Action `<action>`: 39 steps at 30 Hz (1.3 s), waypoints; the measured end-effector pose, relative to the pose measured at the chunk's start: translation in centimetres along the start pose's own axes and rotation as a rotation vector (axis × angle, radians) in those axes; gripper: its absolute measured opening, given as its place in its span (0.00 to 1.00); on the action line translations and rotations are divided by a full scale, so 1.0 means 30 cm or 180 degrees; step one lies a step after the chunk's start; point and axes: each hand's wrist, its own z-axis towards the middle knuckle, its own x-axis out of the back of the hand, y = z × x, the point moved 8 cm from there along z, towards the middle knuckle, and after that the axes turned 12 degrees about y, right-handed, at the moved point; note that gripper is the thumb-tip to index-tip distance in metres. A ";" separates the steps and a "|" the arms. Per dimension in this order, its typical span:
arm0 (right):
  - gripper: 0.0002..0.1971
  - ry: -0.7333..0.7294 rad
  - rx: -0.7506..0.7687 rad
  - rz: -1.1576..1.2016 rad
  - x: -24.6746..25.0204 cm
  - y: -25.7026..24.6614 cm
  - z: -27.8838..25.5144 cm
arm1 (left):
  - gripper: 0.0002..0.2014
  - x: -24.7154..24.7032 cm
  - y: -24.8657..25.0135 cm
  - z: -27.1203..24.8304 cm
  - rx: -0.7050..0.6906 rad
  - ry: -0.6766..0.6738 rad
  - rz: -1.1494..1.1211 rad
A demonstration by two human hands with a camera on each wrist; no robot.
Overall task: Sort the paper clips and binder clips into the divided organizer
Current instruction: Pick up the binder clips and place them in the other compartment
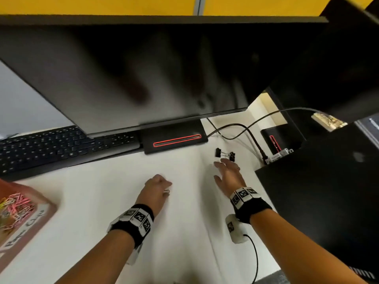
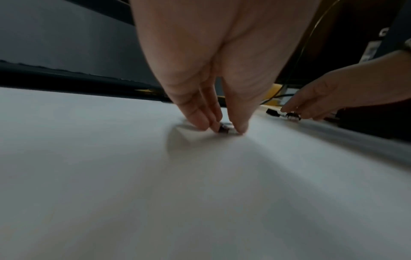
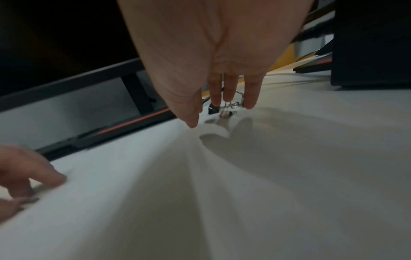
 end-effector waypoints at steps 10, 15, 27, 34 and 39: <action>0.11 0.0376 0.0321 0.0676 0.006 0.087 0.051 | 0.06 0.006 -0.003 0.017 0.0530 0.0299 0.0040; 0.12 0.0222 0.0218 0.0819 0.004 0.089 0.044 | 0.08 -0.012 0.052 0.024 0.0509 -0.0029 0.0615; 0.33 0.0502 -0.0479 0.1146 0.073 0.194 0.147 | 0.31 -0.180 0.498 0.358 -0.0277 -0.0213 -0.0038; 0.18 0.0406 -0.0334 0.0837 0.043 0.185 0.143 | 0.23 -0.316 0.501 0.414 -0.0342 -0.0495 0.0310; 0.14 0.0261 -0.0388 0.0930 0.019 0.172 0.090 | 0.14 -0.273 0.460 0.354 -0.0361 -0.0341 0.0519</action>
